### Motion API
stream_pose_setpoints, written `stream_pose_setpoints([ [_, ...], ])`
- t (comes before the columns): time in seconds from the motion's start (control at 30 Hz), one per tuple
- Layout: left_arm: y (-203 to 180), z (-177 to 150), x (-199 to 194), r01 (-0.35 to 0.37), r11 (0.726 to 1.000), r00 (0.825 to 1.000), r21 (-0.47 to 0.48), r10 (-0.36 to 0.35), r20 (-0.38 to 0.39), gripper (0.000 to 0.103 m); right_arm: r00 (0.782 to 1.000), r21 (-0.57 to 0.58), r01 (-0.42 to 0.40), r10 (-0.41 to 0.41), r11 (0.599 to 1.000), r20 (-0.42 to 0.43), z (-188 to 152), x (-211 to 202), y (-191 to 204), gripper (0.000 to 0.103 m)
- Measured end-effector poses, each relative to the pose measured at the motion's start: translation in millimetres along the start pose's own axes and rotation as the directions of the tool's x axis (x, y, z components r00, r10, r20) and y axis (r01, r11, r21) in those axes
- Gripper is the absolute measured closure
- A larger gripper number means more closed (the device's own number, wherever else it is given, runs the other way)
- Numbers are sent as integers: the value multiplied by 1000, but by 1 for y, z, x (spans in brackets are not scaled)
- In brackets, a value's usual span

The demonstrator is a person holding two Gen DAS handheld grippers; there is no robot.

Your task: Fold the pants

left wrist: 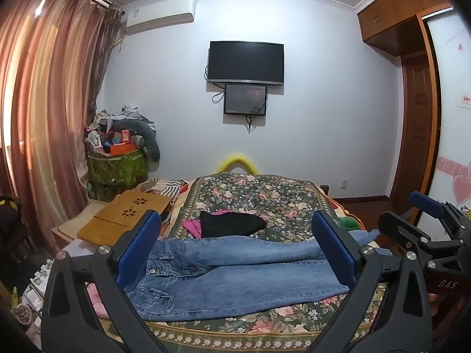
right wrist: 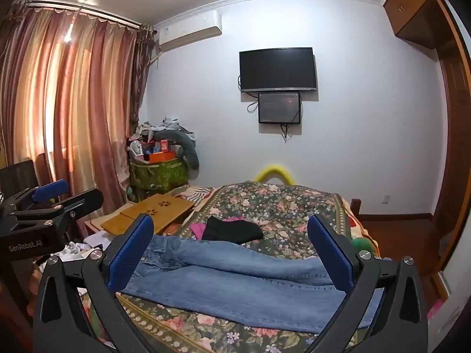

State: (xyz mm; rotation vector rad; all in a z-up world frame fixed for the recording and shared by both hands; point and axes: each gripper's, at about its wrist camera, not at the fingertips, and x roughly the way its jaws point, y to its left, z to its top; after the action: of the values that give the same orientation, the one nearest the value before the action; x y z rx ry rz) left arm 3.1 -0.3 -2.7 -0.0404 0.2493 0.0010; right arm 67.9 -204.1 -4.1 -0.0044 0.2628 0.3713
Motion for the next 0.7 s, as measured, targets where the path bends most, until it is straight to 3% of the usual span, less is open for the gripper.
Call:
stream_pose_setpoints([
  [0.7,5,-4,7,-4,1000,1000,-29,3,-13,0,1000,8,3,-3,1000,1,0,5,1,0],
])
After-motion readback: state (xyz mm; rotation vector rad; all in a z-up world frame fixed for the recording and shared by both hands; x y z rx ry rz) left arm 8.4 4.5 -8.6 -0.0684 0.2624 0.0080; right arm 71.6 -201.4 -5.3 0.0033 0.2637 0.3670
